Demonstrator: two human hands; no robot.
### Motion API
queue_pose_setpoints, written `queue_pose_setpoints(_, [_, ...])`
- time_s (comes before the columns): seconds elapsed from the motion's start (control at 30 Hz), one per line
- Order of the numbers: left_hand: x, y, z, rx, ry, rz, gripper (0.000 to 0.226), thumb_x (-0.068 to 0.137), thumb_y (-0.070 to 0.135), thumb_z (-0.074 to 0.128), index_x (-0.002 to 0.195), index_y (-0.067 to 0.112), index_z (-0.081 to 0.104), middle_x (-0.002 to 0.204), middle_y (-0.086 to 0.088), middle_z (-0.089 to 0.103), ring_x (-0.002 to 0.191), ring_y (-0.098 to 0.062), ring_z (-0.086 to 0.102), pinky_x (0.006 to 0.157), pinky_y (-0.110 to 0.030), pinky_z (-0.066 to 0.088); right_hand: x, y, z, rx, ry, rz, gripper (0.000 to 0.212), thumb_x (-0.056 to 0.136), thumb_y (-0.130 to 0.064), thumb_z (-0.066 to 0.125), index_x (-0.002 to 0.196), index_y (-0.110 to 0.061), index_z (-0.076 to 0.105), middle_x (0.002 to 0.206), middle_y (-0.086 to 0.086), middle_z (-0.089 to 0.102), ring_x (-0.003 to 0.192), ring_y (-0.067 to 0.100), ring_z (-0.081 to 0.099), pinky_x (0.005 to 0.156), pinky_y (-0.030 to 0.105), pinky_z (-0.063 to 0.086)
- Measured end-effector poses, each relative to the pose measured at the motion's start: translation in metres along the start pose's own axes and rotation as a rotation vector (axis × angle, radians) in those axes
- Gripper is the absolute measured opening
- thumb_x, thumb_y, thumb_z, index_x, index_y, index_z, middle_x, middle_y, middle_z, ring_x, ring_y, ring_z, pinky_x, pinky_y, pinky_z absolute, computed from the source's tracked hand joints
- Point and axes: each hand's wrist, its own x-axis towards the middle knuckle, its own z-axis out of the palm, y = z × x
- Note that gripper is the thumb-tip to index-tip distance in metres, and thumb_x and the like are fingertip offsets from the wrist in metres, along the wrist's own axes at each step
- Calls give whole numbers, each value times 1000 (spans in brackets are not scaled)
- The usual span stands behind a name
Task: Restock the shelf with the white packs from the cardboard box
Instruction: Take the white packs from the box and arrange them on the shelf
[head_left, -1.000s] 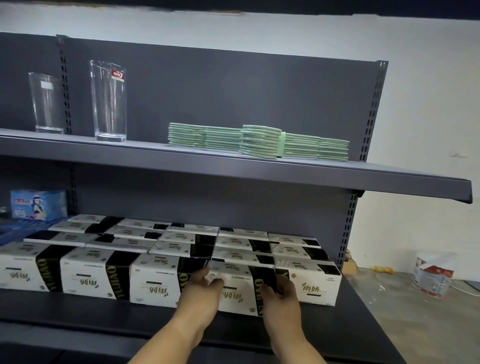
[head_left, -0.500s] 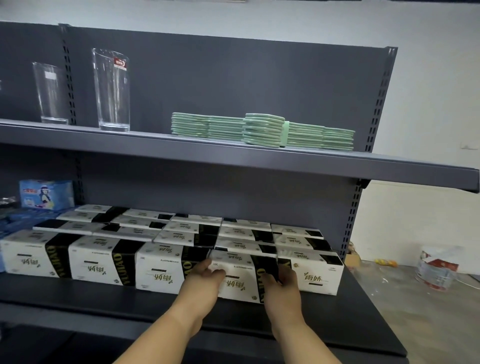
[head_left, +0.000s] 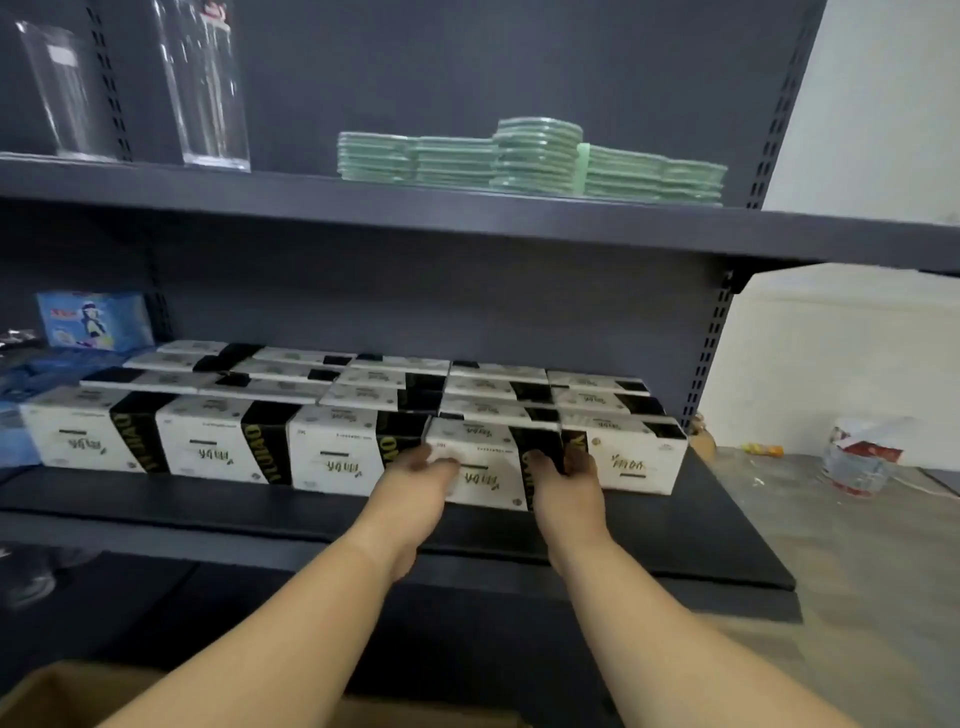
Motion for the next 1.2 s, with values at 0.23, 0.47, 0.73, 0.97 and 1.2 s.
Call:
queue_pose_setpoints(0.23, [-5, -14, -28, -11, -28, 22, 59, 95, 32, 58, 148, 19, 36, 139, -2, 51, 125, -21, 49, 110, -43, 39, -24, 10, 15, -35, 123, -63, 47, 96, -28, 59, 139, -14, 44, 118, -1, 54, 109, 18, 51, 90, 28, 37])
queue_pose_setpoints(0.47, [-20, -44, -92, -56, -81, -7, 27, 97, 31, 55, 122, 20, 57, 102, 4, 59, 100, -15, 59, 92, -36, 50, -72, 34, 57, -228, 382, -171, 58, 95, -39, 58, 141, -7, 43, 137, 9, 49, 125, 24, 50, 106, 38, 41])
queue_pose_setpoints(0.73, [-33, -123, -152, 11, -107, -179, 9, 99, 28, 53, 101, 23, 60, 107, -6, 65, 97, -20, 66, 78, -33, 55, -150, 119, 90, -440, 506, -122, 45, 93, -36, 60, 122, -1, 55, 119, 14, 52, 111, 25, 48, 100, 34, 35])
queue_pose_setpoints(0.97, [-19, -198, -152, 138, -166, -410, 16, 98, 33, 52, 108, 22, 58, 102, -3, 63, 98, -20, 63, 86, -36, 54, -167, 205, 86, -563, 299, 250, 45, 97, -41, 55, 126, -7, 53, 126, 10, 53, 114, 26, 52, 94, 34, 41])
queue_pose_setpoints(1.2, [8, -274, -131, 315, -205, -592, 15, 98, 29, 53, 86, 19, 52, 90, 0, 55, 89, -19, 54, 88, -38, 47, -161, 285, 80, -481, 39, 690, 28, 100, -33, 50, 120, -14, 51, 87, -3, 54, 78, 10, 49, 80, 28, 36])
